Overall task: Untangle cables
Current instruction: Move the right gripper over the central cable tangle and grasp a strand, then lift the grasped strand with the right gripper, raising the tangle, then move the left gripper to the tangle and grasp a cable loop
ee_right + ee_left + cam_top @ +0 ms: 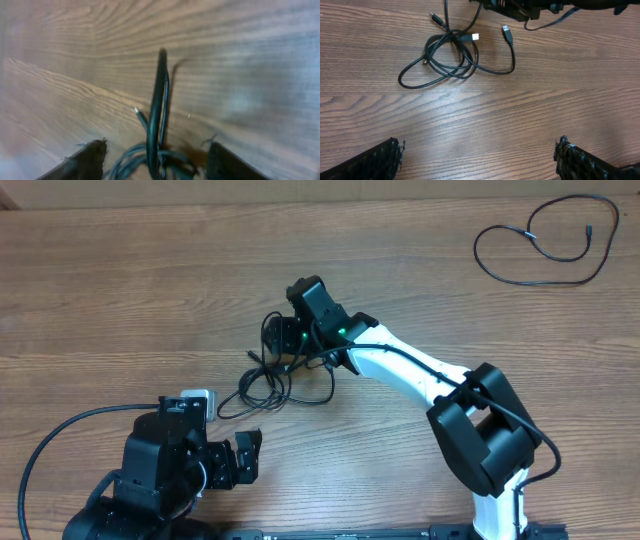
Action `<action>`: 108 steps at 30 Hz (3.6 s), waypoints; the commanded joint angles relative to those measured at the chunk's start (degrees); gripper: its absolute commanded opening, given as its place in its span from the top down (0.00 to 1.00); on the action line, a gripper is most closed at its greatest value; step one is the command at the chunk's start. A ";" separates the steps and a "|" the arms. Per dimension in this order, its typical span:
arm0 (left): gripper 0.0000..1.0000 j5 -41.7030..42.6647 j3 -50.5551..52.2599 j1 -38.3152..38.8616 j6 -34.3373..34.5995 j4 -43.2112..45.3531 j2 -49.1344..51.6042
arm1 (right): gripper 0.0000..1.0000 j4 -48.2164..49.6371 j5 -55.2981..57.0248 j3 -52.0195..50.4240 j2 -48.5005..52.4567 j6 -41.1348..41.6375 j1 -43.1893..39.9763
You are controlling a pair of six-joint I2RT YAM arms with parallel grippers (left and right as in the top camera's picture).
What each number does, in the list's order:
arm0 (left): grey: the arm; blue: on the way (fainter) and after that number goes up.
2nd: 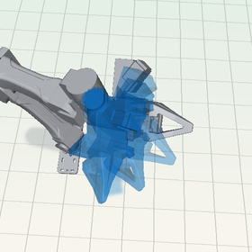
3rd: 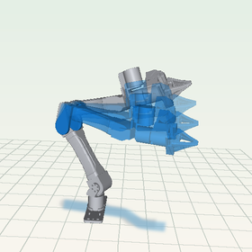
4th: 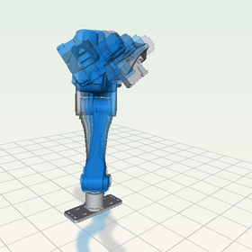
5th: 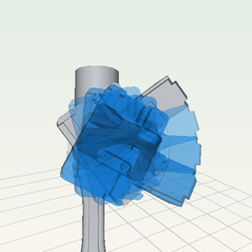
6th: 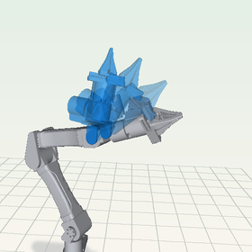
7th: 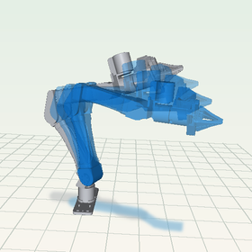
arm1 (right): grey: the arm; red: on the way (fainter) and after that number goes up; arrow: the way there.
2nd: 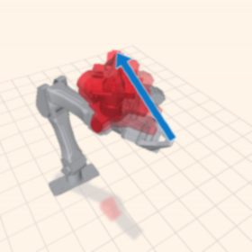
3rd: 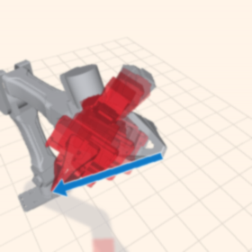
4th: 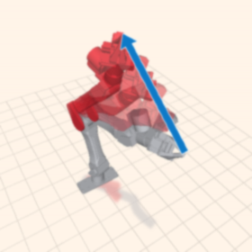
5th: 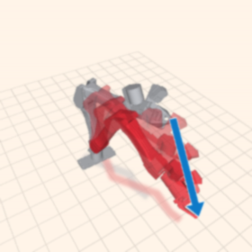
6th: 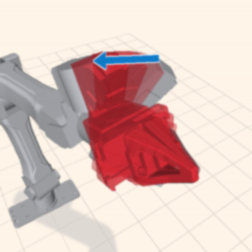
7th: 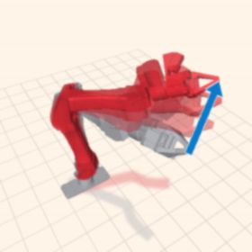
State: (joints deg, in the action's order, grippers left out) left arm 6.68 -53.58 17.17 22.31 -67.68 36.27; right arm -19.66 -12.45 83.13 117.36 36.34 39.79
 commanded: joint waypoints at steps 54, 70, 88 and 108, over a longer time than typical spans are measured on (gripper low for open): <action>0.00 0.44 0.50 0.11 -0.90 0.22 0.04 | 0.96 -27.26 -4.59 0.83 -30.58 -4.96 -9.86; 0.00 4.50 0.52 0.13 19.10 2.29 0.04 | 0.96 -27.56 -10.80 0.81 -30.56 -1.84 -8.61; 0.16 12.44 5.22 0.13 21.29 12.35 14.69 | 0.96 -27.17 -10.80 0.83 -30.56 -0.11 -6.49; 0.32 16.83 5.22 0.13 14.23 24.46 40.87 | 0.95 -27.19 -10.78 0.81 -30.56 -0.13 -6.10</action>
State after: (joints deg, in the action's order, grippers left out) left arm 21.56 -48.77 17.17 38.74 -44.40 75.59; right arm -47.37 -22.70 83.13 86.96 36.01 33.43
